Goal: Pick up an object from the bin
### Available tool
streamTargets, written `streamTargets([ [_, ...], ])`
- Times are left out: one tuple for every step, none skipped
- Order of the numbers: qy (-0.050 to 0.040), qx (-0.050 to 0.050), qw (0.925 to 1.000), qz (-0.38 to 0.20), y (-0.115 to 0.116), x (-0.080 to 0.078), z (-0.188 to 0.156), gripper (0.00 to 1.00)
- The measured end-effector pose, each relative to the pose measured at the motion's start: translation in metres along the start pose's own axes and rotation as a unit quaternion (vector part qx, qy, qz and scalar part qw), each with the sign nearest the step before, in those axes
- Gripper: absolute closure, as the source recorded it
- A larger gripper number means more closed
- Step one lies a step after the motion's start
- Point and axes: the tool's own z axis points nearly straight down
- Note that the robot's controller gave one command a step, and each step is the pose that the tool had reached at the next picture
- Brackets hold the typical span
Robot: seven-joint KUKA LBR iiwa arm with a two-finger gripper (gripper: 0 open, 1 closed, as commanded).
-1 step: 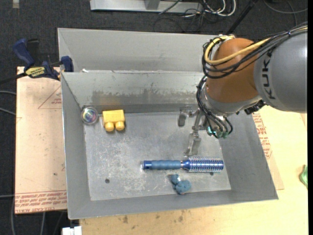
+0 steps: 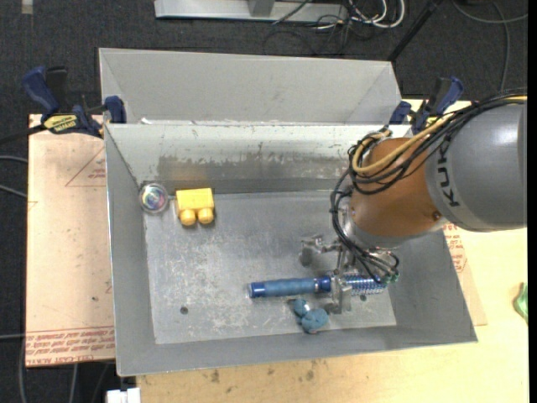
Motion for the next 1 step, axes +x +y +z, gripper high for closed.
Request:
streamTargets([
  [-0.0027, 0.001, 1.0000, 0.000, -0.0002, -0.0019, -0.0026, 1.00],
])
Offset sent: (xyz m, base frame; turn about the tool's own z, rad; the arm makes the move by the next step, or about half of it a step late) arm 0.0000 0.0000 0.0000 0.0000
